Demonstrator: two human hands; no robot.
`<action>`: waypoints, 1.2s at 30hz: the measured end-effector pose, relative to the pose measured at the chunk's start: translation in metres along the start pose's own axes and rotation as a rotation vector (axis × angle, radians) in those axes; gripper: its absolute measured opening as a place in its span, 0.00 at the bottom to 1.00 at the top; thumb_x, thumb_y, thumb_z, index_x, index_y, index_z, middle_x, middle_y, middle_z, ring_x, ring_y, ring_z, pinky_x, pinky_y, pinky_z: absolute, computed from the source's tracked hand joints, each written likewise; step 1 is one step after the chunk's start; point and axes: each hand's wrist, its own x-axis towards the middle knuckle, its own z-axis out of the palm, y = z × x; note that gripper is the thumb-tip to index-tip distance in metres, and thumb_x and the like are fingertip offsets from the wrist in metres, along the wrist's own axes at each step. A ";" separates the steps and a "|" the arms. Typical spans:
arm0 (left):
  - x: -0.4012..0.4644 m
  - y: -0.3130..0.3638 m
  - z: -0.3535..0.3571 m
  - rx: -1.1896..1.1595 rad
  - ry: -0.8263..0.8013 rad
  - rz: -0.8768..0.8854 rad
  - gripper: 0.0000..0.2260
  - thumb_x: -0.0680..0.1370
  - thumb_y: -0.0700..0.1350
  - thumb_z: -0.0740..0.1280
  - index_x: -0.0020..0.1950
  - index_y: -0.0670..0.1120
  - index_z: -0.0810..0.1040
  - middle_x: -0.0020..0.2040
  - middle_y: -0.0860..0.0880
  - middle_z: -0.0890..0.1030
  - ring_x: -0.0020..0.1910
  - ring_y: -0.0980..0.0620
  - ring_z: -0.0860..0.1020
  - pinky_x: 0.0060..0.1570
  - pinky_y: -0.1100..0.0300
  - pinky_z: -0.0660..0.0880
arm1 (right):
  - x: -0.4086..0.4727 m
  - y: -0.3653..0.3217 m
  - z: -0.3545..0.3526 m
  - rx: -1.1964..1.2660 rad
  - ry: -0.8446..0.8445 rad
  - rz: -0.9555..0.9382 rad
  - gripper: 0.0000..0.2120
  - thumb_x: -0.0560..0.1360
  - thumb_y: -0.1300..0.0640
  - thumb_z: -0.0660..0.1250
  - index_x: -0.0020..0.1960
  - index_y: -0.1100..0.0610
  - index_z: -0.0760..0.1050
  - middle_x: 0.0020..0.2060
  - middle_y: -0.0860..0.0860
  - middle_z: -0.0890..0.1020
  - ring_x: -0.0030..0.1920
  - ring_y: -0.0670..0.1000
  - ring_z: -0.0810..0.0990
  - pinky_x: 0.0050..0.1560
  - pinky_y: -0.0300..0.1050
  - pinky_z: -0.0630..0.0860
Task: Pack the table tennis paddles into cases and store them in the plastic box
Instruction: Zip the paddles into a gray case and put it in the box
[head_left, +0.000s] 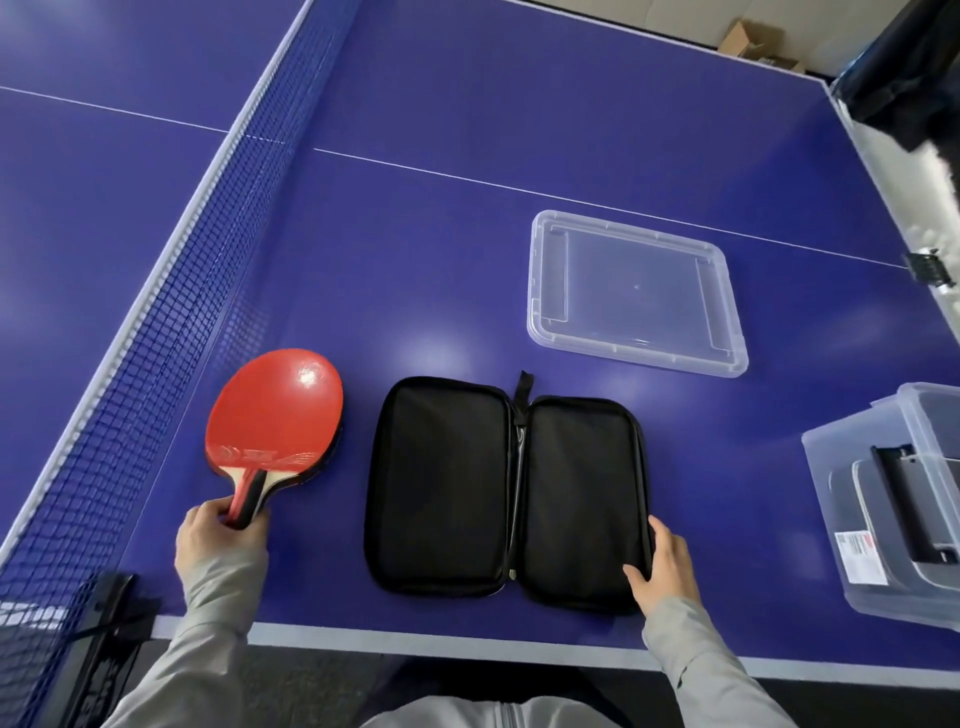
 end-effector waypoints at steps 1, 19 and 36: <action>-0.005 0.005 0.001 -0.020 0.001 -0.001 0.09 0.70 0.48 0.73 0.42 0.45 0.77 0.42 0.44 0.77 0.44 0.39 0.76 0.48 0.46 0.73 | 0.000 0.001 0.000 0.004 0.000 -0.002 0.34 0.74 0.63 0.68 0.75 0.58 0.57 0.69 0.59 0.65 0.69 0.58 0.66 0.67 0.51 0.67; -0.215 0.137 0.133 -0.125 -0.232 0.120 0.05 0.69 0.46 0.72 0.43 0.48 0.79 0.43 0.52 0.74 0.46 0.47 0.76 0.45 0.58 0.69 | 0.013 0.030 -0.004 0.131 -0.090 -0.104 0.33 0.75 0.58 0.67 0.75 0.54 0.55 0.68 0.54 0.64 0.66 0.54 0.70 0.63 0.48 0.72; -0.288 0.160 0.215 -0.068 -0.153 -0.027 0.13 0.72 0.42 0.70 0.55 0.39 0.79 0.54 0.42 0.77 0.57 0.43 0.73 0.57 0.52 0.68 | 0.029 0.048 -0.002 0.136 -0.138 -0.255 0.32 0.74 0.57 0.67 0.73 0.54 0.56 0.64 0.53 0.66 0.62 0.55 0.73 0.53 0.47 0.74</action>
